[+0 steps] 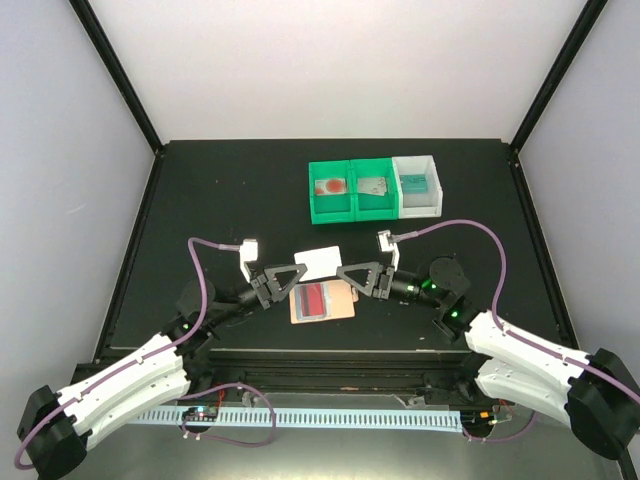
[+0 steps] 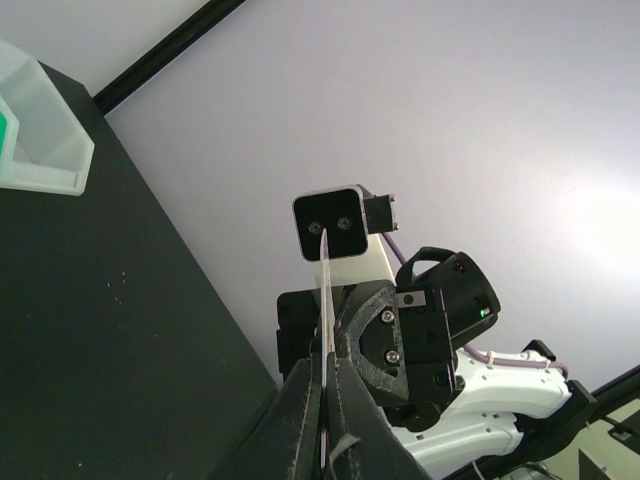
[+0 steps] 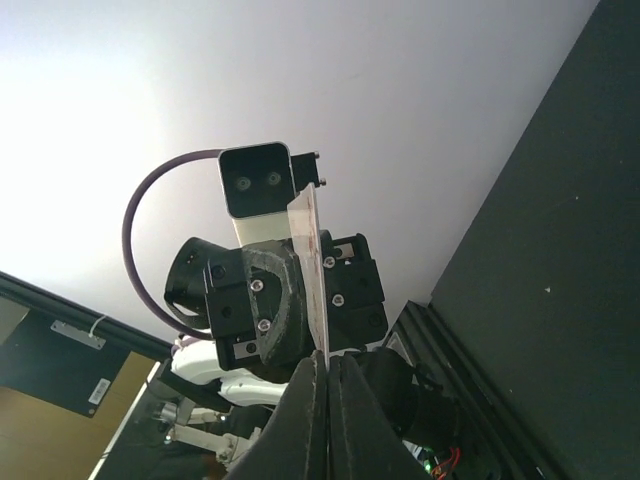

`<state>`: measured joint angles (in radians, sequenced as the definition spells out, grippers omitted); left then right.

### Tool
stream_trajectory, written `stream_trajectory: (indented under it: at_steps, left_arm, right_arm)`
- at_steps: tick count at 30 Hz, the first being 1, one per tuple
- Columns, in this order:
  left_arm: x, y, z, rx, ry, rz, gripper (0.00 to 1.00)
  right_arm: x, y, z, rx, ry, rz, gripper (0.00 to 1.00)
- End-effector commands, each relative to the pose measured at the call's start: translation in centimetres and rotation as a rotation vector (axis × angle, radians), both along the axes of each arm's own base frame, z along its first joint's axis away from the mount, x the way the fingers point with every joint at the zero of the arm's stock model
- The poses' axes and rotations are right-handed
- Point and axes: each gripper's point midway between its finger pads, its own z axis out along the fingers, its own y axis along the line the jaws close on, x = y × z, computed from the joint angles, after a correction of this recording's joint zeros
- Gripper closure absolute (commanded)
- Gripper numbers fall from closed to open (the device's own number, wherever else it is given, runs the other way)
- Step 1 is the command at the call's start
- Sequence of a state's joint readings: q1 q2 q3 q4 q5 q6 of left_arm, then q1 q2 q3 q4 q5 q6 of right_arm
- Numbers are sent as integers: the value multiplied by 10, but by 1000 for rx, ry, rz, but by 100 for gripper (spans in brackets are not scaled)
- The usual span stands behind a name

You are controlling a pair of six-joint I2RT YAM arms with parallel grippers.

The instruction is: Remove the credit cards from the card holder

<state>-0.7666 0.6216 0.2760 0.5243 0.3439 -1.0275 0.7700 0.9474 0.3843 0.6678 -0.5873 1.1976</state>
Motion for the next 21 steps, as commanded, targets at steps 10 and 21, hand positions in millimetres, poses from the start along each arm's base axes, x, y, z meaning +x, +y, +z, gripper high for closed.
stream_trajectory:
  at_steps: [10,21]
  left_arm:
    - [12,15,-17,134,21,123,17]
    - [27,57,-43,453,1,346,1]
  right_arm:
    - [24,-13,-1,-118,-80,-175,99]
    - [98,-46,10,-398,-181,-387,99]
